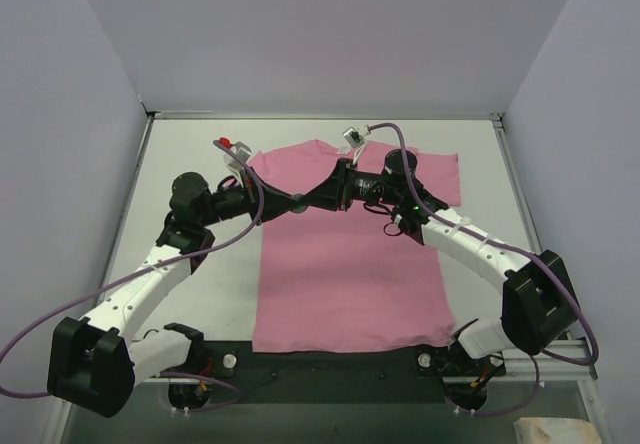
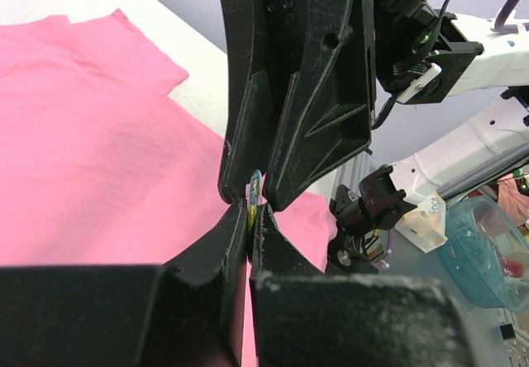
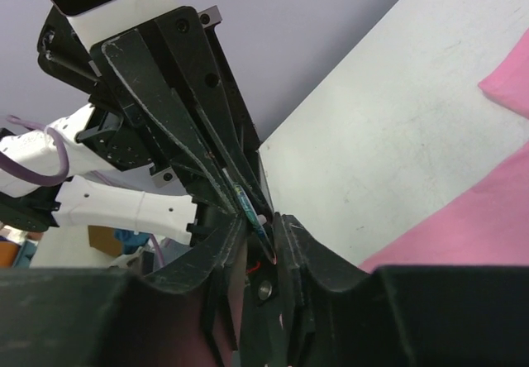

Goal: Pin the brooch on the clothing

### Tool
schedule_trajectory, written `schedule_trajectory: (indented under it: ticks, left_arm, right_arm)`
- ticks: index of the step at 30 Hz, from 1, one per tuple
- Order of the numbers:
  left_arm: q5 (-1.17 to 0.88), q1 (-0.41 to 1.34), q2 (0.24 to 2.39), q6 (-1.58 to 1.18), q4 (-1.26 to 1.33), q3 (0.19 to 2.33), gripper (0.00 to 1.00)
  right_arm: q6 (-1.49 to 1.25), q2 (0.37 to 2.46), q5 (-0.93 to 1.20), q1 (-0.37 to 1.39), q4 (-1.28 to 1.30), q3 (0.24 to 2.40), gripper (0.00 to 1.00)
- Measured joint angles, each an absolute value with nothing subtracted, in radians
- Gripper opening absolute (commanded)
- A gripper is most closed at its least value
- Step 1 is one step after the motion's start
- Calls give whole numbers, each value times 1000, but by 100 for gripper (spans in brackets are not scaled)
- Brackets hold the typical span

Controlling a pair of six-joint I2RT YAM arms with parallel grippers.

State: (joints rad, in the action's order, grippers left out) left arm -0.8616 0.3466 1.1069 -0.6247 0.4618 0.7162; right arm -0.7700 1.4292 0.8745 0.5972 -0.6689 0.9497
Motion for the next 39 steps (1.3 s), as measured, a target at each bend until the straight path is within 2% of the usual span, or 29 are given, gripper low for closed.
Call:
schedule_trajectory:
  ticks: [1,2,3,8,11,12,15,18,24,25,29,39]
  left_arm:
    - [-863,346,1107,-625,463,715,0]
    - [-866,346,1107,-625,463,713,0]
    - [-869,345,1107,-628,463,713,0]
    - [-870,344,1095,-646,448,713,2]
    - [-853,344,1073,-624,402,713,20]
    - [-842,345,1063,-613,376,715,36]
    - [-791,352,1040,-553,278,736,64]
    - [-712,352,1013,-488,170,781,75]
    - [-579,353,936,-412,39,838,80]
    - [-564,354,926,-405,27,840,85]
    - [-481,388,904,-363,-39,853,86]
    - [-83,681,987,-230,-224,984,86]
  right_arm:
    - [-773,1430,878,597,-673,950,11]
    - [-779,1431,882,597,-678,949,2]
    - [-781,1431,887,597,-681,948,0]
    - [-771,1430,910,596,-700,944,0]
    - [-759,1430,908,596,-695,944,0]
    - [-756,1429,905,597,-688,944,0]
    - [-742,1415,877,603,-640,944,0]
    - [-717,1388,823,597,-556,946,0]
    - [-686,1368,759,595,-451,965,0]
    - [-683,1367,751,595,-436,970,0]
    - [-675,1367,717,595,-374,997,0]
    - [-668,1365,612,595,-219,1073,0]
